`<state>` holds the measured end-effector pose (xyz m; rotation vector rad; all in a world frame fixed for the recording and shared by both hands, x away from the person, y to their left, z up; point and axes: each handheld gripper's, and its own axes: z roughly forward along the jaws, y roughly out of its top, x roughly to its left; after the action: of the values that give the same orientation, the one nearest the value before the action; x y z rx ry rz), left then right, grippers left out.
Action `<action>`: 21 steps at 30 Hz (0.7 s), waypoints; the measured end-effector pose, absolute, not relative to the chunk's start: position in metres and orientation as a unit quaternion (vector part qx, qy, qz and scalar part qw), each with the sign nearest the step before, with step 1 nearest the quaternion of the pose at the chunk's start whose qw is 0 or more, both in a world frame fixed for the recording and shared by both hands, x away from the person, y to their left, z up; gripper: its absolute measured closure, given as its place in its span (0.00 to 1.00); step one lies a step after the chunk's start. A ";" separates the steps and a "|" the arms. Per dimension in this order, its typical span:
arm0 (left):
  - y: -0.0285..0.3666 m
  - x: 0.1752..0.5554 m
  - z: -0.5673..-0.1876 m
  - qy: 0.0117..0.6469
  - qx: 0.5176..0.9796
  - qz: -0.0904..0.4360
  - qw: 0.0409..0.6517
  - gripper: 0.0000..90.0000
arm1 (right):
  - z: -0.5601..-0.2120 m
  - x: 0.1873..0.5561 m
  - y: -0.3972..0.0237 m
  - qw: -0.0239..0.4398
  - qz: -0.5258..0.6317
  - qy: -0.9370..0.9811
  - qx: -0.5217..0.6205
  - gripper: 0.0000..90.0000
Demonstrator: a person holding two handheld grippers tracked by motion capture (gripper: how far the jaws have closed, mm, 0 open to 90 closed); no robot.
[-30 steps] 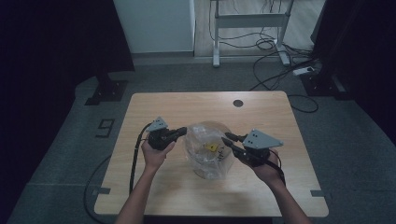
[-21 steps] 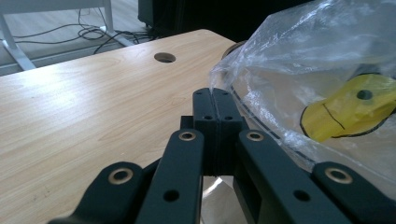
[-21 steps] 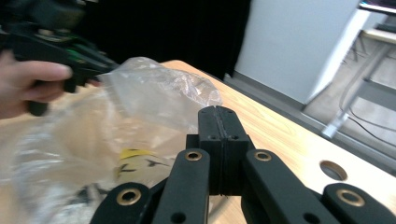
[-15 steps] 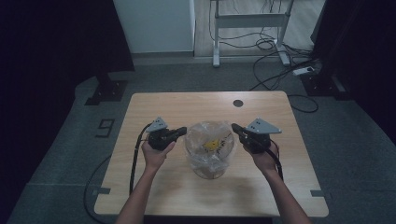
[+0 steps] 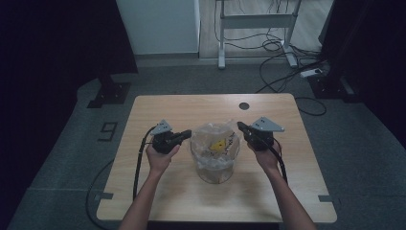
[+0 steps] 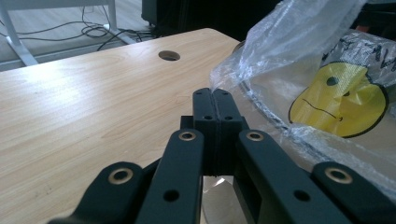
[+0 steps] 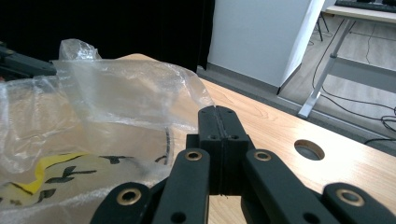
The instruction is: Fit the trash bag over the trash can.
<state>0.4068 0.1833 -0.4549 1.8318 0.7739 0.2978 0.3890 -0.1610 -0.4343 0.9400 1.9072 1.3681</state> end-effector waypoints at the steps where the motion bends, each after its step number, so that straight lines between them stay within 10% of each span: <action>1: 0.183 0.407 -0.455 0.326 0.769 0.124 0.535 1.00 | -0.435 0.390 -0.161 0.301 0.515 0.719 0.356 0.99; 21: 0.180 0.415 -0.461 0.339 0.770 0.112 0.528 1.00 | -0.456 0.399 -0.158 0.293 0.517 0.717 0.364 0.99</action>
<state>0.4146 0.1804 -0.4612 1.8406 0.8104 0.2674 0.3992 -0.1579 -0.4562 0.9698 1.9108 1.3777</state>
